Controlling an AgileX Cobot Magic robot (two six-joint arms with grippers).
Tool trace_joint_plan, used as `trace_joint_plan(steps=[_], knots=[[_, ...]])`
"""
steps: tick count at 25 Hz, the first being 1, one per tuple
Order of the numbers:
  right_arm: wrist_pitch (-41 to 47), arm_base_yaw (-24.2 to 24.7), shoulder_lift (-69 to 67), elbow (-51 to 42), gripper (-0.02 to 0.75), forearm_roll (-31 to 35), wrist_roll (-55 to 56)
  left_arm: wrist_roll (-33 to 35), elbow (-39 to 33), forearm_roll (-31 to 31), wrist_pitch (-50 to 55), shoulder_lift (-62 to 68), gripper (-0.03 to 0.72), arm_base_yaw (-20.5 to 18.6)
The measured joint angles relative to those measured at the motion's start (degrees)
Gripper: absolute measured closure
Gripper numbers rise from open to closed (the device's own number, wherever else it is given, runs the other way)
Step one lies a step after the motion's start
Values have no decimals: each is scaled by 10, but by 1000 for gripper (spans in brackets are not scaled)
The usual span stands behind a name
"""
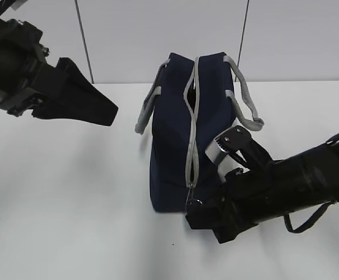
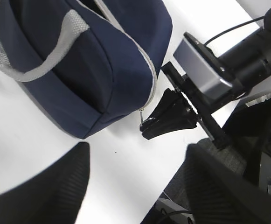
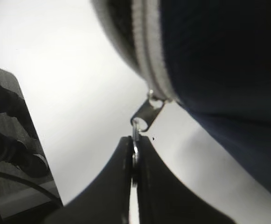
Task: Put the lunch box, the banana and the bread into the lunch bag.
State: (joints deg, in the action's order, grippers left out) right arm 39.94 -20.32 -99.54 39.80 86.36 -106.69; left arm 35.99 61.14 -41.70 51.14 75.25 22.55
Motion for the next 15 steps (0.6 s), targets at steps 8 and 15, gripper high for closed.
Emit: trace_joint_plan(steps=[8, 15], knots=[[0, 0, 80, 0, 754, -55, 78, 0, 0, 0, 1, 0, 246, 0], [-38, 0, 152, 0, 754, -68, 96, 0, 0, 0, 1, 0, 246, 0]])
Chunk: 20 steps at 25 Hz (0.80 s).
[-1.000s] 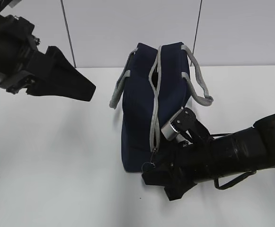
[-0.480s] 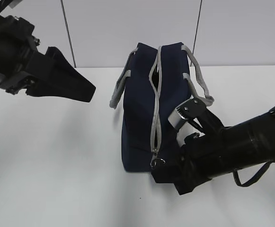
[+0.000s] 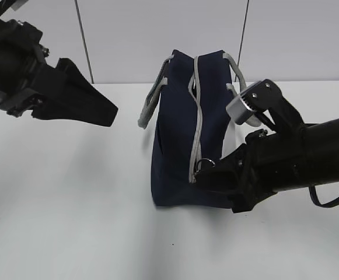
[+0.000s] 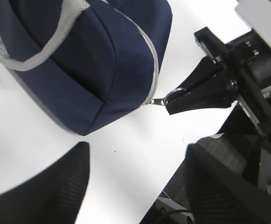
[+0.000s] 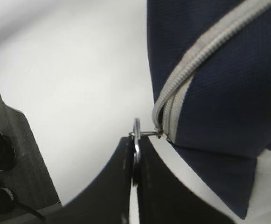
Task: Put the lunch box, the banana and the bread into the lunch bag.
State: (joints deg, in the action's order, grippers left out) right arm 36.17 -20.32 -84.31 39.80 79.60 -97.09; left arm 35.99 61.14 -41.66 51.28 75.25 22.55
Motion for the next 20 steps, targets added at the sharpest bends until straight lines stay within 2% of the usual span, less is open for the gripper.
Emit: trace_joint_plan(steps=[9, 15, 20], knots=[[-11, 0, 19, 42, 754, -24, 14, 0, 0, 0, 0, 0, 246, 0], [-5, 0, 19, 91, 754, -138, 104, 0, 0, 2, -1, 0, 246, 0], [1, 0, 19, 130, 754, -191, 142, 6, 0, 14, -1, 0, 246, 0]])
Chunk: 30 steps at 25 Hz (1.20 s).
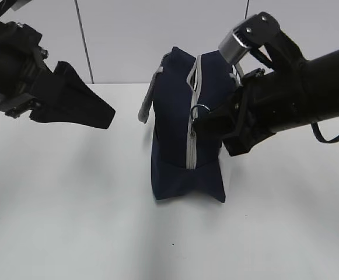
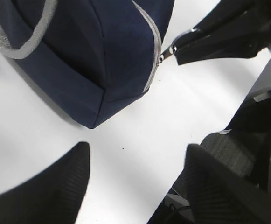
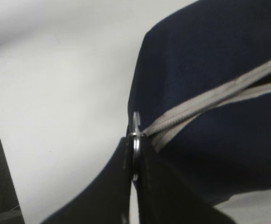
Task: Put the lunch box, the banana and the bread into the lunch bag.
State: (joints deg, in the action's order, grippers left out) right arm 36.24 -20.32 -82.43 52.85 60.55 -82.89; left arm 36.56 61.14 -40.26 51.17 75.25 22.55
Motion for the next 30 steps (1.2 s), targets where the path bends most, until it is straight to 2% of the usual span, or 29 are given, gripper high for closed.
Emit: trace_joint_plan(steps=[7, 15, 23, 30], knots=[[-13, 0, 0, 39, 754, -28, 16, 12, 0, 4, -2, 0, 246, 0], [-88, 0, 0, 44, 754, -17, 18, 55, -2, 0, -9, 0, 246, 0], [-152, 0, -1, 48, 754, 18, 18, 125, -44, -69, -57, 0, 246, 0], [-148, 0, -1, 53, 754, 35, 18, 208, -68, -144, -130, 0, 246, 0]])
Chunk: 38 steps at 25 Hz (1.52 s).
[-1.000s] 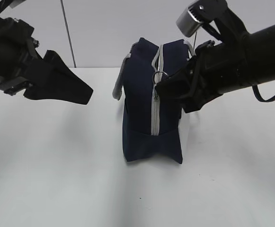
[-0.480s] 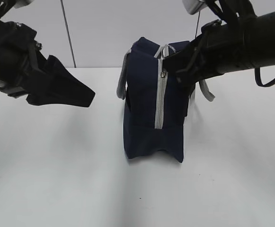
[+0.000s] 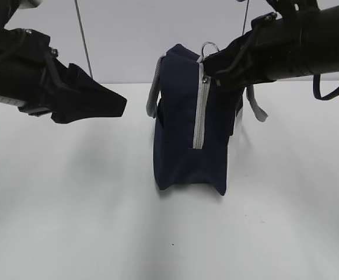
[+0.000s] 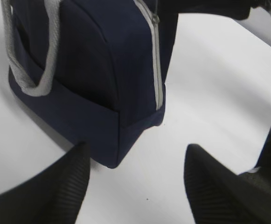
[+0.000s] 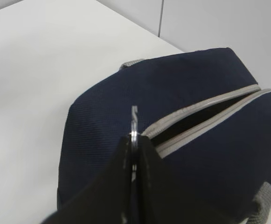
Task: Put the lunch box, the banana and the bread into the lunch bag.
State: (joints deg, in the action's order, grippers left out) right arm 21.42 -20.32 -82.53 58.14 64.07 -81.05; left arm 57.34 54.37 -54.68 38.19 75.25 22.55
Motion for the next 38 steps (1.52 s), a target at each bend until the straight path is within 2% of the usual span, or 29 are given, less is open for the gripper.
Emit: trace_joint_plan(steps=[6, 12, 18, 22, 26, 33, 38], knots=[[40, 0, 0, 0, 754, 0, 0, 92, -27, -69, -49, 0, 213, 0], [64, 0, 0, 0, 754, -2, 0, 245, -64, -209, -59, 18, 182, 0], [84, 0, 0, 0, 754, -4, 0, 388, -64, -354, -26, 85, 179, 0], [89, 0, 0, 0, 754, -4, 0, 447, -64, -421, 10, 128, 179, 0], [92, 0, 0, 0, 754, -4, 0, 485, -64, -456, 40, 160, 179, 0], [93, 0, 0, 0, 754, -4, 1, 533, -64, -456, 71, 191, 182, 0], [93, 0, 0, 0, 754, -4, 1, 551, -63, -456, 73, 195, 218, 0]])
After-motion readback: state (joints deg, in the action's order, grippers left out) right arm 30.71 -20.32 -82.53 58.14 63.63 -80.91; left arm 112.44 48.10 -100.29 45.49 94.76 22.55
